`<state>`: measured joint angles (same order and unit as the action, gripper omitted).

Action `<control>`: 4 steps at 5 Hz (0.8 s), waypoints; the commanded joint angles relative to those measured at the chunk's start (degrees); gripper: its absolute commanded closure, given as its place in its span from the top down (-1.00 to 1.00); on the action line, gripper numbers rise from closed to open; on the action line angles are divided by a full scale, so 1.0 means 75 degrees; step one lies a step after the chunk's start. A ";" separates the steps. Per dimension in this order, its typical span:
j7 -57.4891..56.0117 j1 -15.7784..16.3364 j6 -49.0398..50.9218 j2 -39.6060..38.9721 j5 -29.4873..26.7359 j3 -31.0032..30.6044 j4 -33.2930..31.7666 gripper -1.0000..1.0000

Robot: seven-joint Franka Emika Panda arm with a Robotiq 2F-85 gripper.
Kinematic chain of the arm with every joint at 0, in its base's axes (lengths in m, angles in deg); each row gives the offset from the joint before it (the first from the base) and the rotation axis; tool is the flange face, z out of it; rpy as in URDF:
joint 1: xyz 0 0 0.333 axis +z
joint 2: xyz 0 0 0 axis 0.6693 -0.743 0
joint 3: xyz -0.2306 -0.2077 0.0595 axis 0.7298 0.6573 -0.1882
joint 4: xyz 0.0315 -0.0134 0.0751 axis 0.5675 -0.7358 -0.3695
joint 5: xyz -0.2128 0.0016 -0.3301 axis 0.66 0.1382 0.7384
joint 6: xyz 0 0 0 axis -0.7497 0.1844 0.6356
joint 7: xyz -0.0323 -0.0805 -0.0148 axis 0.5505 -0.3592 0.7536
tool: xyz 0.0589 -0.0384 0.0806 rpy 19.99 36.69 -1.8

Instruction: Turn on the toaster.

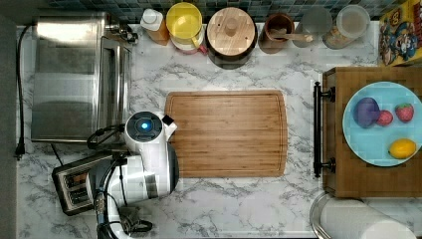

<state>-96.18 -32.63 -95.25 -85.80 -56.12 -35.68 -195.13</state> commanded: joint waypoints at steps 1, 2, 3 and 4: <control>0.0382 -0.0633 -0.0933 -0.1123 0.0523 -0.0084 -0.1206 -1.00; 0.0298 -0.0292 -0.0911 -0.1105 0.0407 0.0245 -0.1200 -1.00; 0.0301 -0.0306 -0.0911 -0.1105 0.0412 0.0231 -0.1196 -1.00; 0.0290 -0.0263 -0.0908 -0.1102 0.0397 0.0273 -0.1195 -1.00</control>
<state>-96.18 -33.01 -95.56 -85.78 -55.32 -36.51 -195.13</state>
